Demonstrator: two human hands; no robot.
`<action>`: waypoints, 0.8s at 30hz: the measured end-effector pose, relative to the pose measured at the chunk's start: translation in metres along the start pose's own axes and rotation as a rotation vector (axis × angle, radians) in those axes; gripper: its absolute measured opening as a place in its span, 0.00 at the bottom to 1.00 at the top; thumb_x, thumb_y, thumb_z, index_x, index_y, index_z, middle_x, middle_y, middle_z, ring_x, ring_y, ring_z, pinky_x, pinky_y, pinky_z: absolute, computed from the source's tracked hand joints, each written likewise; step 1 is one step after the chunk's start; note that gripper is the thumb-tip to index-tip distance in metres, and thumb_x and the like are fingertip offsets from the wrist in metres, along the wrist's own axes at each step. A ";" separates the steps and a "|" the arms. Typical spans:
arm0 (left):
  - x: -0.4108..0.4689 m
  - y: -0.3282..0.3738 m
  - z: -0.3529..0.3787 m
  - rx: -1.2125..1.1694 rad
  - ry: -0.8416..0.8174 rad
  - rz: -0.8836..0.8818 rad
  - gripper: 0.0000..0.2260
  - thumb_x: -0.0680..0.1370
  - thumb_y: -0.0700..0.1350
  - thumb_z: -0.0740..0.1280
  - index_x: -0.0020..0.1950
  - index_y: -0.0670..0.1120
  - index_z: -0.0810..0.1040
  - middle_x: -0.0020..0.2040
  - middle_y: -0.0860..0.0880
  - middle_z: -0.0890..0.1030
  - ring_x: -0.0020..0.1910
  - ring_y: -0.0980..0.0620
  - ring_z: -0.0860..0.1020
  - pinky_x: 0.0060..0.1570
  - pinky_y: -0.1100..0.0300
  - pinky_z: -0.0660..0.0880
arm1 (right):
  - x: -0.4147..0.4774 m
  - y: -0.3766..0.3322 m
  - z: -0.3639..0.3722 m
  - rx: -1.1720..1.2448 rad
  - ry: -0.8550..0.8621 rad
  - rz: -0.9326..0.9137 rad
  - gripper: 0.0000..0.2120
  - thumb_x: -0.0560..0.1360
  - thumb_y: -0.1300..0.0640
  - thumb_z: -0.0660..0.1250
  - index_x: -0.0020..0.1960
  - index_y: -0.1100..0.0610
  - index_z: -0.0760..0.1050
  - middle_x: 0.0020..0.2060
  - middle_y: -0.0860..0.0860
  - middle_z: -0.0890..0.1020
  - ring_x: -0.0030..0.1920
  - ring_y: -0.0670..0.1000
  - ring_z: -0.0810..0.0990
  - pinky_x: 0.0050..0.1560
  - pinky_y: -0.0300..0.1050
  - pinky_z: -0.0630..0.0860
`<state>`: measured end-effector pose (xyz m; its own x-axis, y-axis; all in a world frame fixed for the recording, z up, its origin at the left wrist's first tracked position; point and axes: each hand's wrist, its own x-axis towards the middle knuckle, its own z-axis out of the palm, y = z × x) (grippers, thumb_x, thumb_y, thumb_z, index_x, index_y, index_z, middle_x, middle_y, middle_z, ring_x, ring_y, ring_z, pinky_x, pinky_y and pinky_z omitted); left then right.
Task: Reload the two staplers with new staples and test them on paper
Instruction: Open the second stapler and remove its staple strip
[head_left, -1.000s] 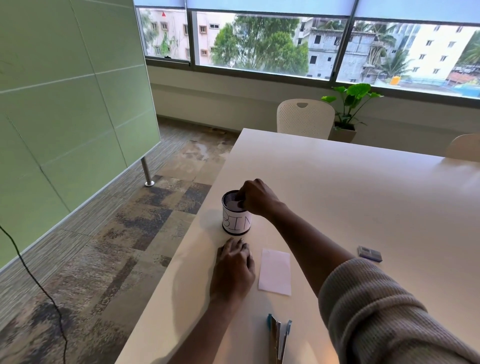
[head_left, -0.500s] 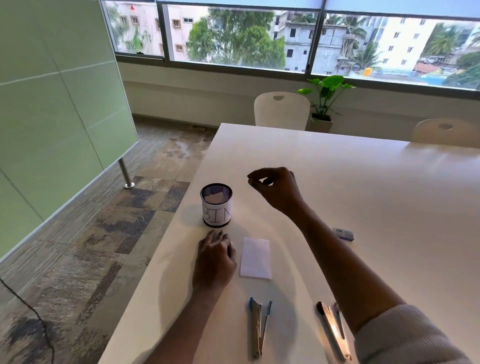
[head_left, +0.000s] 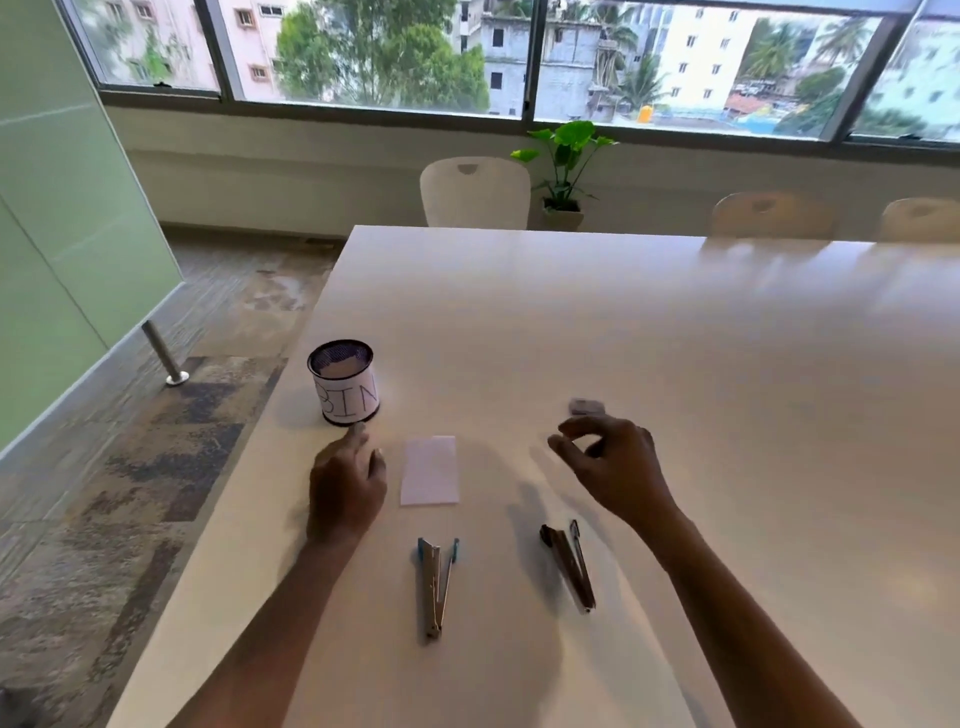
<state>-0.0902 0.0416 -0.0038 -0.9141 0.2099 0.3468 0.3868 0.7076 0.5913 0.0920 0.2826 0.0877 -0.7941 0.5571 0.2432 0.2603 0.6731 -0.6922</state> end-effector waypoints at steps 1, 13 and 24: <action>-0.002 0.003 0.000 -0.008 -0.002 0.003 0.18 0.73 0.38 0.71 0.63 0.37 0.79 0.57 0.39 0.83 0.55 0.38 0.81 0.59 0.50 0.75 | -0.011 0.006 0.002 -0.031 -0.007 0.015 0.11 0.72 0.46 0.75 0.50 0.52 0.85 0.46 0.42 0.86 0.34 0.41 0.82 0.43 0.31 0.75; -0.026 0.010 0.011 -0.011 -0.108 -0.029 0.19 0.77 0.47 0.68 0.67 0.44 0.77 0.63 0.38 0.79 0.64 0.40 0.75 0.65 0.50 0.73 | -0.081 0.028 0.032 -0.202 -0.044 0.153 0.19 0.70 0.41 0.74 0.55 0.52 0.82 0.51 0.48 0.82 0.52 0.51 0.81 0.46 0.41 0.69; -0.030 0.017 0.002 -0.032 -0.106 -0.019 0.17 0.77 0.47 0.68 0.65 0.43 0.78 0.62 0.40 0.81 0.63 0.41 0.77 0.64 0.51 0.73 | -0.085 0.023 0.033 -0.184 -0.027 0.154 0.19 0.71 0.41 0.74 0.54 0.53 0.82 0.49 0.50 0.81 0.49 0.53 0.81 0.44 0.42 0.70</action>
<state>-0.0566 0.0489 -0.0058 -0.9283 0.2681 0.2578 0.3718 0.6909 0.6201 0.1472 0.2350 0.0284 -0.7510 0.6485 0.1242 0.4733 0.6599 -0.5835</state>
